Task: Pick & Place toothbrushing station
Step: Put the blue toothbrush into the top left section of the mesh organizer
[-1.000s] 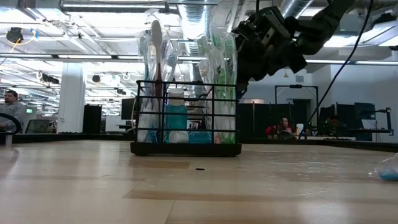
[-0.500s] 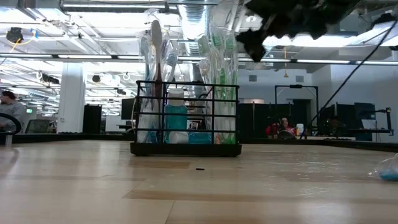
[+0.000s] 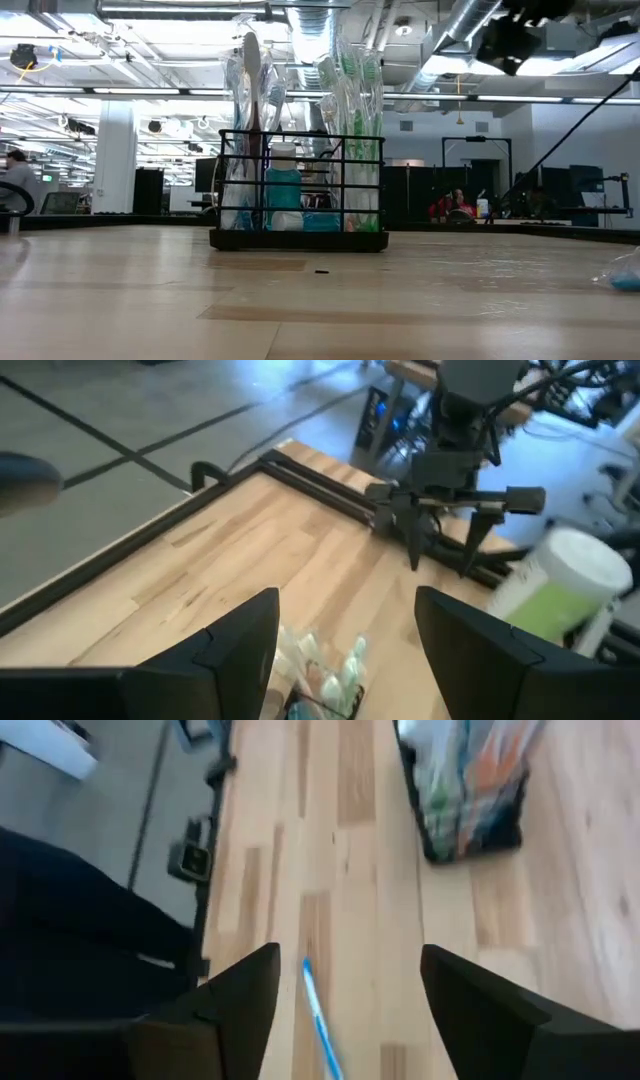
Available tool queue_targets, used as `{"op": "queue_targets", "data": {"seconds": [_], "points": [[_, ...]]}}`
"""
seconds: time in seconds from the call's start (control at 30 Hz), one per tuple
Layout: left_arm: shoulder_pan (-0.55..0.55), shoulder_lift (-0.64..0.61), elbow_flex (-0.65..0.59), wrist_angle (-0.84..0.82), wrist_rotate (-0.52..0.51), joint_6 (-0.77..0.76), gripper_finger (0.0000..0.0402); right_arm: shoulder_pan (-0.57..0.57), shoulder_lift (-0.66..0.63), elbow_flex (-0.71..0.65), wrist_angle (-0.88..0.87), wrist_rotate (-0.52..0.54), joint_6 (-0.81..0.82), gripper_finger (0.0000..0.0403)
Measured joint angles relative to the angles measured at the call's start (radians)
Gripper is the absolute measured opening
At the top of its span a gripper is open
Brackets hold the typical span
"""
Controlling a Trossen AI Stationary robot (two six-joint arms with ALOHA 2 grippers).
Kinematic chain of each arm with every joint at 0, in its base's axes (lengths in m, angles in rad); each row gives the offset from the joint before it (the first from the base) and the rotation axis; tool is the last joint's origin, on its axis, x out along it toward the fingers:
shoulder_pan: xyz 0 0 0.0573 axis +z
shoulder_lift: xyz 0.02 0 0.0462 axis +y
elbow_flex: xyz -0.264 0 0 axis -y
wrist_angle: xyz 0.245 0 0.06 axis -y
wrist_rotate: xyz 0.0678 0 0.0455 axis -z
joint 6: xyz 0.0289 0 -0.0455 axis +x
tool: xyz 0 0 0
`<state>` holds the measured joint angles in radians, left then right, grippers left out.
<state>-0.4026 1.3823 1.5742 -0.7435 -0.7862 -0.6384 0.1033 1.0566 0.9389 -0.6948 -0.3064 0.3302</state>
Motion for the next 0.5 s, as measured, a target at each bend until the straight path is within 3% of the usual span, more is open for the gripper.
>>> {"op": "queue_targets", "data": {"seconds": [0.23,0.5], "points": [[-0.019,0.000,0.000,-0.004,0.038,0.057,0.0230,0.088,0.061,0.000,-0.146,0.098,0.055,0.0200],[-0.081,0.000,0.000,-0.026,0.042,0.044,0.0230,0.201,0.216,0.000,-0.190,0.098,0.081,0.0192]]}}
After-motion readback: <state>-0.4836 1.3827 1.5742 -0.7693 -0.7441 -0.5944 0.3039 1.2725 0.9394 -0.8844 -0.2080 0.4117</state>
